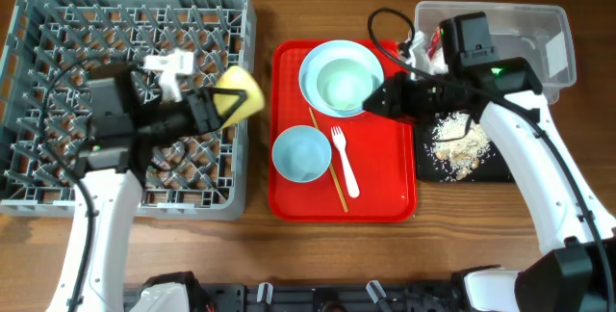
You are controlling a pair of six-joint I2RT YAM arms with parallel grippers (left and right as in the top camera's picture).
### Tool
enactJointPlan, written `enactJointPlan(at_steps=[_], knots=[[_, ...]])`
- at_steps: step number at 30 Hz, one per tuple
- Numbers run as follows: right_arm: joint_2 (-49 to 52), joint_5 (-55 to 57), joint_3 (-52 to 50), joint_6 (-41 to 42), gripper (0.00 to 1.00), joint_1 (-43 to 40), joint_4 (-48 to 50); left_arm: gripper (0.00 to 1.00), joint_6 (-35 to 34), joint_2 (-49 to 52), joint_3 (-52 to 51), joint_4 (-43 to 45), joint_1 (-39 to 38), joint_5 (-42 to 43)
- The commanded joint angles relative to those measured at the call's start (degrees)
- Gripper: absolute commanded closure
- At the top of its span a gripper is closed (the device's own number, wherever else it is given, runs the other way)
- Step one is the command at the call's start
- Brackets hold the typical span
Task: Sort waste into correct bins and load items into the dishwasher rack
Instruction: 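Carry the yellow cup with the left gripper over the dish rack, then lower the yellow cup into the rack and open the left gripper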
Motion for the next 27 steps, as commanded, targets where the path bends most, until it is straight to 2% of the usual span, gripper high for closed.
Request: enactJointPlan(at_steps=[1,9,16,27], knots=[[-5.0,12.9,1.2,-4.3,0.68,-0.2,-1.9,0.96,2.5,-2.5,3.3,-5.6,2.9,-11.3],[-7.3,19.4,1.2,-5.9,0.68,-0.2,-6.5,0.96,2.6,-2.7,15.8,-24.5,3.8,-31.1],[-7.3,24.9,1.2,-5.5,0.67,-0.2,-8.5,0.96,2.6,-1.7,17.7,-33.2,3.8,-45.2],[-7.3,26.5,1.2,-5.7,0.6,-0.2,-8.7,0.96,2.6,5.0,17.7,-36.6,3.8,-49.5]])
